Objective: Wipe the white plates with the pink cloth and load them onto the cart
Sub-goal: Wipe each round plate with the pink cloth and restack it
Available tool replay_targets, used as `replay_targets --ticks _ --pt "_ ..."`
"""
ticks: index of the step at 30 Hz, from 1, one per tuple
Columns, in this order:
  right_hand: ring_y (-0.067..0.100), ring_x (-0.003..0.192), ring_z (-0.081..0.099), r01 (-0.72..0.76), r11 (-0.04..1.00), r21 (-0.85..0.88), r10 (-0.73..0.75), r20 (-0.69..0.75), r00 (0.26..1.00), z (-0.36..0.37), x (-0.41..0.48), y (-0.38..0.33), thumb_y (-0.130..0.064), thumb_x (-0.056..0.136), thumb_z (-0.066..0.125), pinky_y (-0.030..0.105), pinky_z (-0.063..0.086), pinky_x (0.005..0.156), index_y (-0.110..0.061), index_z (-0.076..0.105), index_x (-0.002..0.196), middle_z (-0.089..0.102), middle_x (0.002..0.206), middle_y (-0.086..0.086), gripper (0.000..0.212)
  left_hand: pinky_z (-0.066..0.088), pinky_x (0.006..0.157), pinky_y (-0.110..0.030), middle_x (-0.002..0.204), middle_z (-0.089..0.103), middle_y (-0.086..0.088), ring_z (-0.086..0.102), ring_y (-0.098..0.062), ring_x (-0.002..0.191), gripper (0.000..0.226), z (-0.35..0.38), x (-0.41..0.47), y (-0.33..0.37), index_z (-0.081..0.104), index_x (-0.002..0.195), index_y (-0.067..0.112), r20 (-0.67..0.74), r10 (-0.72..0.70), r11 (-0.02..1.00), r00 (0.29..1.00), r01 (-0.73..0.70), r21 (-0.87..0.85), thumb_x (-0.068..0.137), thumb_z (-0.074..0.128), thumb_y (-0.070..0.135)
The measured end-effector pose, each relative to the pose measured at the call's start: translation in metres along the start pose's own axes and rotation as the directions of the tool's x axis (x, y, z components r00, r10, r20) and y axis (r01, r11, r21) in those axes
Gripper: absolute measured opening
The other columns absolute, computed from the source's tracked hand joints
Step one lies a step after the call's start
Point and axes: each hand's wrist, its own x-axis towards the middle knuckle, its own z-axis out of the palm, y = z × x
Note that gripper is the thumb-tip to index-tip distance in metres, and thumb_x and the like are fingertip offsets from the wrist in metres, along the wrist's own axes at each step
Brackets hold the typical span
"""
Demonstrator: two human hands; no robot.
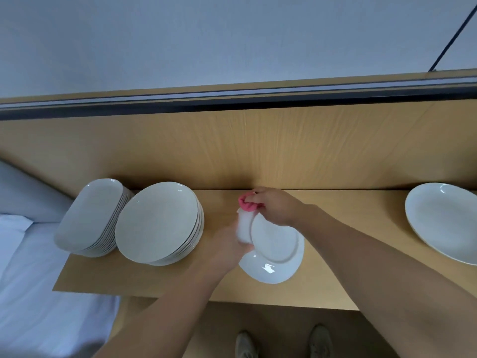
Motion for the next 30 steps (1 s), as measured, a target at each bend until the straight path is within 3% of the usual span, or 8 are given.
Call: replay_targets --ticks 4,9,13,16,21,24,26,30 --pt "0.018 0.106 0.056 -0.064 0.996 0.062 0.066 -0.033 0.997 -0.003 -0.005 0.017 -0.005 0.094 0.040 0.035 0.046 0.095 -0.018 0.066 0.105 0.061 0.113 0.000 0.032 0.045 0.086 -0.027 0.117 0.060 0.011 0.057 -0.009 0.104 0.063 -0.001 0.004 -0.003 0.044 0.135 0.033 -0.016 0.009 1.000 1.000 -0.009 -0.011 0.080 0.074 0.024" --pt "0.017 0.086 0.055 -0.138 0.979 0.152 0.161 -0.151 0.975 0.007 -0.025 0.030 -0.003 0.094 0.038 0.026 0.045 0.077 -0.027 0.062 0.097 0.059 0.095 -0.012 0.034 0.040 0.099 -0.030 0.139 0.045 0.006 0.046 -0.017 0.123 0.079 -0.003 0.006 -0.012 0.021 0.151 0.038 0.040 -0.045 0.997 0.998 0.043 0.071 0.087 0.068 0.029" --pt "0.021 0.098 0.060 -0.214 0.960 0.183 0.247 -0.185 0.951 0.017 -0.038 0.044 -0.005 0.094 0.043 0.035 0.047 0.090 -0.022 0.065 0.100 0.068 0.106 -0.005 0.029 0.042 0.100 -0.031 0.144 0.044 0.001 0.046 -0.017 0.122 0.078 -0.002 0.006 -0.019 0.023 0.150 0.039 0.036 -0.072 0.997 0.997 0.070 0.045 0.087 0.068 0.029" --pt "0.014 0.106 0.057 -0.315 0.912 0.262 0.367 -0.181 0.912 0.027 -0.052 0.049 -0.011 0.096 0.044 0.029 0.045 0.095 -0.026 0.068 0.111 0.067 0.116 -0.008 0.031 0.041 0.100 -0.030 0.145 0.042 0.002 0.044 -0.013 0.117 0.077 -0.002 0.005 -0.022 0.025 0.150 0.038 0.035 -0.077 0.997 0.996 0.077 0.012 0.087 0.069 0.027" --pt "0.017 0.103 0.058 -0.369 0.857 0.359 0.464 -0.226 0.857 0.047 -0.081 0.051 -0.009 0.094 0.046 0.024 0.044 0.088 -0.021 0.068 0.105 0.066 0.107 -0.002 0.027 0.042 0.099 -0.030 0.147 0.041 0.002 0.044 -0.017 0.125 0.075 -0.001 0.004 -0.023 0.028 0.149 0.039 0.013 -0.090 0.996 0.996 0.091 -0.024 0.087 0.069 0.025" --pt "0.008 0.104 0.056 -0.363 0.822 0.438 0.507 -0.274 0.817 0.059 -0.100 0.044 -0.006 0.096 0.047 0.004 0.038 0.082 -0.022 0.070 0.108 0.066 0.112 -0.007 0.031 0.041 0.097 -0.028 0.148 0.040 -0.001 0.045 -0.020 0.127 0.074 0.001 0.000 -0.019 0.029 0.150 0.036 -0.011 -0.094 0.994 0.995 0.093 -0.060 0.088 0.069 0.023" --pt "0.010 0.100 0.055 -0.359 0.802 0.478 0.544 -0.335 0.769 0.071 -0.111 0.035 -0.003 0.095 0.047 0.000 0.036 0.076 -0.022 0.070 0.105 0.065 0.105 -0.009 0.031 0.044 0.087 -0.025 0.143 0.044 -0.003 0.049 -0.019 0.117 0.074 0.004 0.000 -0.013 0.025 0.151 0.037 -0.023 -0.108 0.992 0.994 0.106 -0.064 0.090 0.066 0.026" --pt "0.016 0.096 0.055 -0.349 0.796 0.494 0.573 -0.427 0.700 0.086 -0.117 0.024 0.003 0.093 0.046 0.000 0.034 0.075 -0.016 0.067 0.095 0.062 0.095 -0.007 0.029 0.035 0.047 -0.010 0.115 0.049 0.001 0.049 -0.009 0.081 0.071 0.009 -0.003 -0.004 0.016 0.152 0.040 0.005 -0.130 0.991 0.991 0.130 -0.005 0.095 0.058 0.031"
